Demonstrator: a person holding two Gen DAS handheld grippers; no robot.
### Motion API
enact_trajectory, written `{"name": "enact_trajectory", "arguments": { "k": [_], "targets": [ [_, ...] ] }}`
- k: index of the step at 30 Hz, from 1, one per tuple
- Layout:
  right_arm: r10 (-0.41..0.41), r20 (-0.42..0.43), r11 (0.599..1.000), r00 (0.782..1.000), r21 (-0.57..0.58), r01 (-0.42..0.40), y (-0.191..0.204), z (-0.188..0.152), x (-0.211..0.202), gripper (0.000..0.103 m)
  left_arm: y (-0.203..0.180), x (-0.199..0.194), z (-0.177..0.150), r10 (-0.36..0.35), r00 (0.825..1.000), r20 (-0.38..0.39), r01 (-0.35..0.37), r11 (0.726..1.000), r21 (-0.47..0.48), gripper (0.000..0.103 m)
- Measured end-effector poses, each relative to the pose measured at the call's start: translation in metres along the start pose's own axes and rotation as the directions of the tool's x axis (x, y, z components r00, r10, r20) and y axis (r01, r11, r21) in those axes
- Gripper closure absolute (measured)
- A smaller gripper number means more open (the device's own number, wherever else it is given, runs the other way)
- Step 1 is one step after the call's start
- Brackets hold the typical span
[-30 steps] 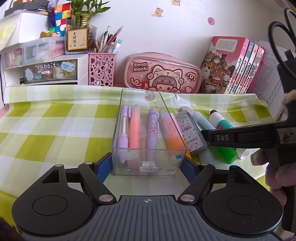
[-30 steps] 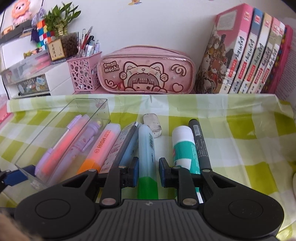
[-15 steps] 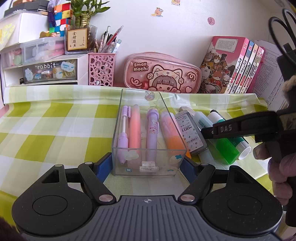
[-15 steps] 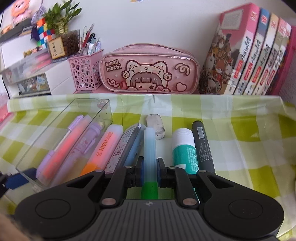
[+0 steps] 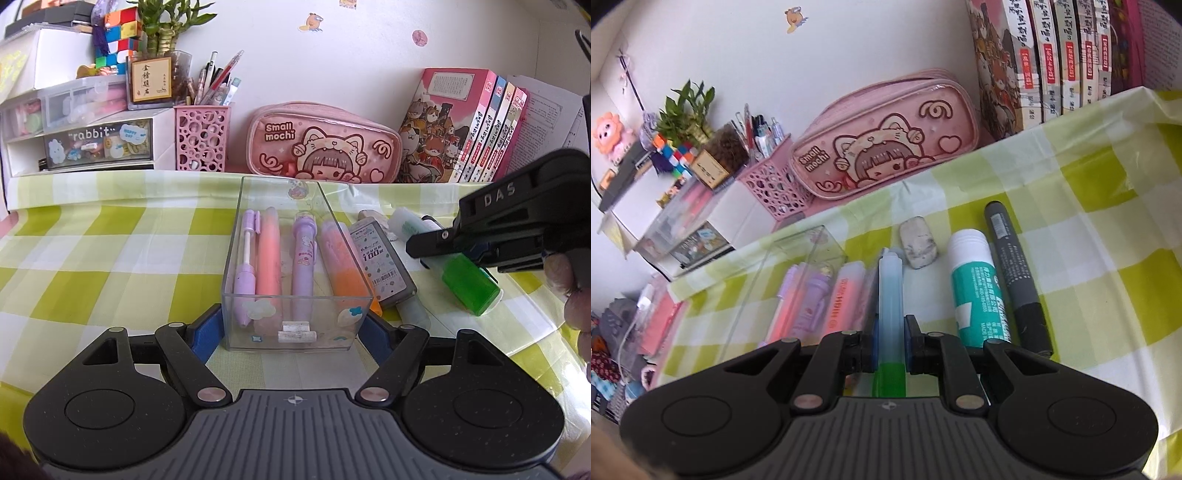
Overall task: Organize stationery
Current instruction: 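Carry the green-capped highlighter into the clear box and release it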
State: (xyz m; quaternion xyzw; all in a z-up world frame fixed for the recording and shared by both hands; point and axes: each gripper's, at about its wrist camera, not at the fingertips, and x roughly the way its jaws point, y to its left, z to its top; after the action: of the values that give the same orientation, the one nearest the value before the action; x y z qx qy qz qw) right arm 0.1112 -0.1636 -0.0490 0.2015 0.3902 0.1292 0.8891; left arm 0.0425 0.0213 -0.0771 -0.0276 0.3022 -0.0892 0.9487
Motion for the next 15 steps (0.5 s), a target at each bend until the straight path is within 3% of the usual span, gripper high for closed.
{"name": "enact_trajectory", "arguments": {
  "k": [6,15],
  "targets": [
    [0.066,0.014,0.998,0.998,0.008,-0.066,0.018,0.009,-0.009,0.067,0.000,0.000,0.000,0.000,1.000,0.000,0.000,1.000,0.000,0.028],
    [0.142,-0.034,0.990,0.989,0.031,-0.141,0.049,0.021,0.009,0.067,0.000,0.000,0.000,-0.003,1.000,0.000,0.003,1.000,-0.002,0.028]
  ]
}}
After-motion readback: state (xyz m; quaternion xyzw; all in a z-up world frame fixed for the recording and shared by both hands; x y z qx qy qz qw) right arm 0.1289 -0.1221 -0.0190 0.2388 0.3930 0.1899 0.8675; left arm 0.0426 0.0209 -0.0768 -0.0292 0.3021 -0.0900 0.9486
